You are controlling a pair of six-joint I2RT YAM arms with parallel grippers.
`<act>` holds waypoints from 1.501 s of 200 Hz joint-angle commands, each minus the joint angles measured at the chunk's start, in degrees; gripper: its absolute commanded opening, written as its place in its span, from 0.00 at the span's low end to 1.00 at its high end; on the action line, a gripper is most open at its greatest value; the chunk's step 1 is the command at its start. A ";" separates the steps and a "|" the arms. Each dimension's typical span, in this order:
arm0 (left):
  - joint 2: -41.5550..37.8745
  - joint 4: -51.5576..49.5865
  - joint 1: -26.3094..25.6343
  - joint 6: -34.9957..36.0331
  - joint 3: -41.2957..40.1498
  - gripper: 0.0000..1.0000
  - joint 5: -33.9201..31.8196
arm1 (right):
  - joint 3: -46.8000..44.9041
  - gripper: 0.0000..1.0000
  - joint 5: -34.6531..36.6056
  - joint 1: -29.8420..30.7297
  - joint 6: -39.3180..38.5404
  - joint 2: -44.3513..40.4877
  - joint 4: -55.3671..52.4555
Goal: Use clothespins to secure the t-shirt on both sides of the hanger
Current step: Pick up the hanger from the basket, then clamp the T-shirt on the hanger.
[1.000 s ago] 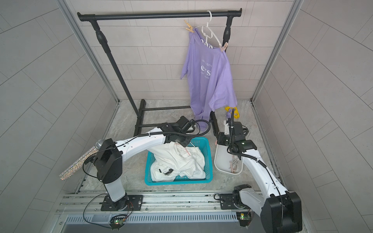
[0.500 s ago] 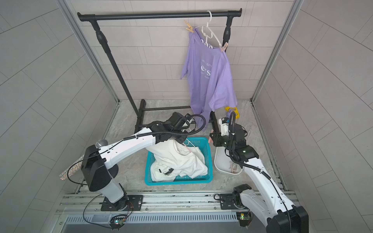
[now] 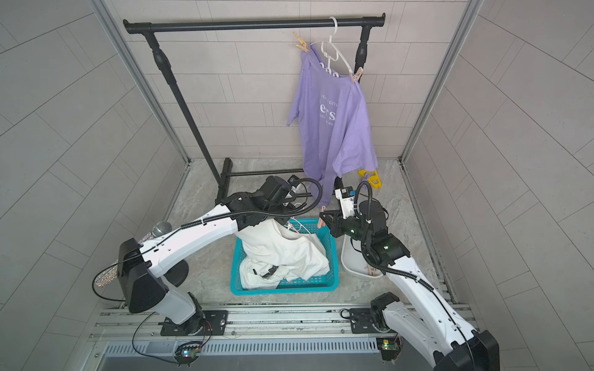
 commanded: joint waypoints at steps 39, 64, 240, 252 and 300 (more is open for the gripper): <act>-2.80 -0.83 2.27 2.18 4.38 0.00 -1.68 | -2.23 0.00 -0.53 1.63 -1.12 -4.24 2.46; -2.55 -0.87 3.32 1.79 5.01 0.00 -0.58 | -3.39 0.00 0.86 2.58 -0.12 -4.89 4.43; -4.38 1.38 8.19 -0.74 3.02 0.00 4.46 | -6.83 0.00 5.64 10.74 2.00 0.01 13.42; -4.29 1.31 8.20 -1.00 2.99 0.00 4.57 | -7.01 0.00 5.72 11.15 2.10 0.03 13.67; -4.29 1.74 8.92 -2.84 2.81 0.00 5.43 | -7.97 0.00 6.25 11.51 2.37 -0.31 14.03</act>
